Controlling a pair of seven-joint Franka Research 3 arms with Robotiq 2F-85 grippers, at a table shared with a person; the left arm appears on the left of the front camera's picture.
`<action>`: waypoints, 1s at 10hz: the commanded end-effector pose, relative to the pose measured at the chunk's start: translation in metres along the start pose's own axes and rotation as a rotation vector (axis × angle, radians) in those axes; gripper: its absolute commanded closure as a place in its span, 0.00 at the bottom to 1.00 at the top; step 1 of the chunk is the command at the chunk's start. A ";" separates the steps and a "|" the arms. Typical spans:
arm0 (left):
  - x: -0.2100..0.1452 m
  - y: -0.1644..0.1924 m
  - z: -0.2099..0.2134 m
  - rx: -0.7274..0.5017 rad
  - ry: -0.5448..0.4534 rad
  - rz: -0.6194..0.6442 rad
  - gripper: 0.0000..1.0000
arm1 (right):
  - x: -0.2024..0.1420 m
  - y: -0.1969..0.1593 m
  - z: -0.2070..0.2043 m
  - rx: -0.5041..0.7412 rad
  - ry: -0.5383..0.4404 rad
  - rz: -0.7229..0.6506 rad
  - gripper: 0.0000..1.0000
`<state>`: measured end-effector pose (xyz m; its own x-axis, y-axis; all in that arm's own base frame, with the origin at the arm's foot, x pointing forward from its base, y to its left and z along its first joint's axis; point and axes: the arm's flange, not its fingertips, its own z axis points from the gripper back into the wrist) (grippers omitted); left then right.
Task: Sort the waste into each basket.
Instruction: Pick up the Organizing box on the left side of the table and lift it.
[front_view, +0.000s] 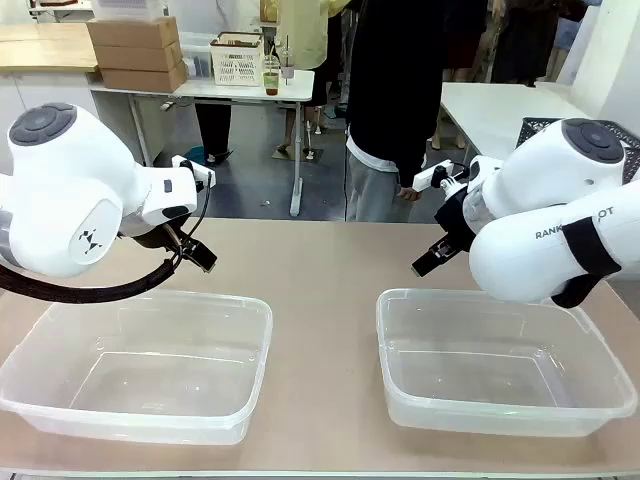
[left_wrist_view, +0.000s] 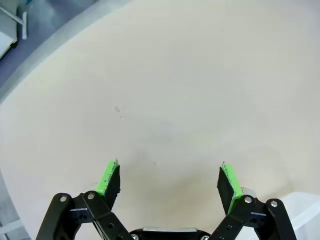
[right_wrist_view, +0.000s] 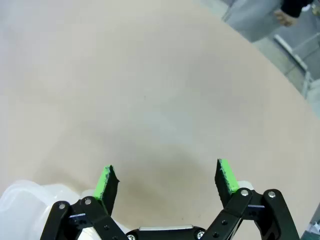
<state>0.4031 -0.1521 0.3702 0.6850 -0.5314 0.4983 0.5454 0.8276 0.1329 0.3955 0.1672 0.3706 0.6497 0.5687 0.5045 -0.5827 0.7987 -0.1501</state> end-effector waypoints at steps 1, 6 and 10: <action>0.000 0.000 0.000 0.000 0.000 0.000 0.00 | 0.000 0.000 0.000 0.000 0.000 0.000 0.00; 0.000 0.000 0.000 0.000 0.000 0.000 0.00 | 0.000 0.000 0.000 0.000 0.000 0.000 0.00; 0.000 0.000 0.000 0.000 0.000 0.000 0.00 | 0.000 0.000 0.000 0.000 0.000 0.000 0.00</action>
<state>0.4028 -0.1529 0.3702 0.6840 -0.5330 0.4981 0.5468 0.8266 0.1336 0.3955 0.1673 0.3705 0.6494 0.5694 0.5040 -0.5831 0.7983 -0.1506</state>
